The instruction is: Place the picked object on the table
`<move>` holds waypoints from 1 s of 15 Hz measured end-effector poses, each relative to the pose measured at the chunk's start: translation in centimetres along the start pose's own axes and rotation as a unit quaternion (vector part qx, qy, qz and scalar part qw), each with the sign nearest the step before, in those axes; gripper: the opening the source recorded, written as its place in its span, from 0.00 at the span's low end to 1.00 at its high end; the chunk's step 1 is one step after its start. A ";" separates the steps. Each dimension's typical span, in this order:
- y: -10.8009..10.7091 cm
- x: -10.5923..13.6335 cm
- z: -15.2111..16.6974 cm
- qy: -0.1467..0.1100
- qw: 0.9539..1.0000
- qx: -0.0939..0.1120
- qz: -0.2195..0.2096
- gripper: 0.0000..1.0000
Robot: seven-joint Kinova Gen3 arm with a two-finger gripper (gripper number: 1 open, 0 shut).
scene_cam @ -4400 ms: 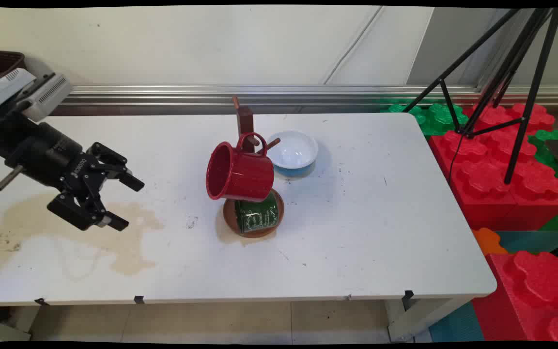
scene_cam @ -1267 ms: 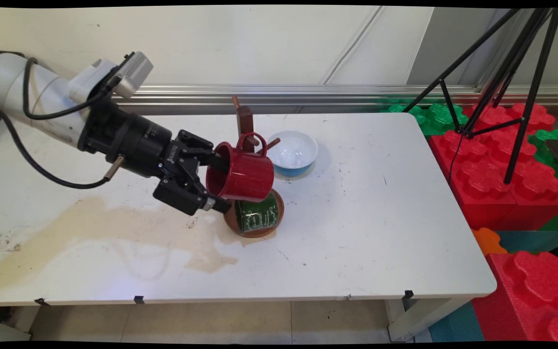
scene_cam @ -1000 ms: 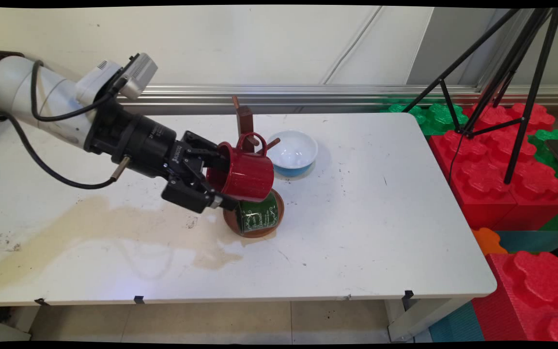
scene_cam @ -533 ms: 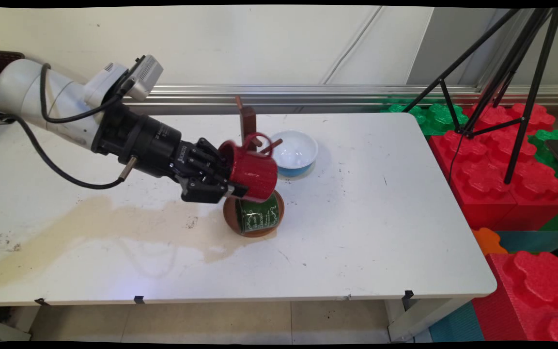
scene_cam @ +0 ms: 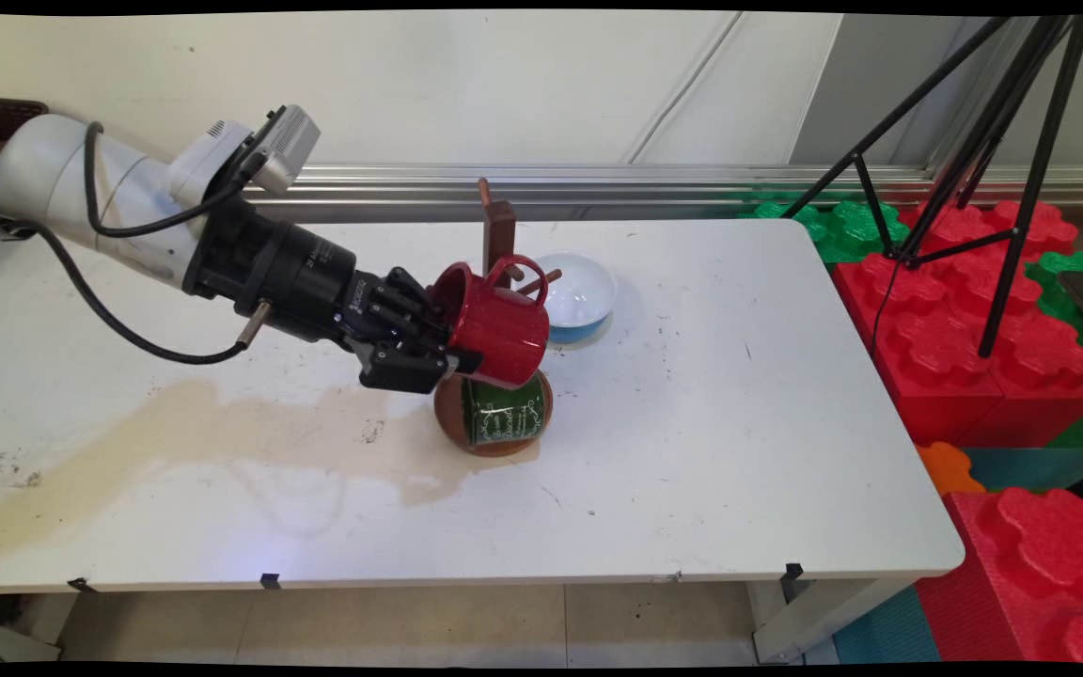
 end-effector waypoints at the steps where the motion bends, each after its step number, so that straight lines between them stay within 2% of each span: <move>1: 0.0 0.1 0.0 0.001 1.000 0.000 0.000 0.00; 9: 0.6 1.1 -0.5 0.007 1.000 -0.010 0.006 0.00; 15: 1.8 1.8 -1.3 0.009 1.000 -0.028 0.010 0.00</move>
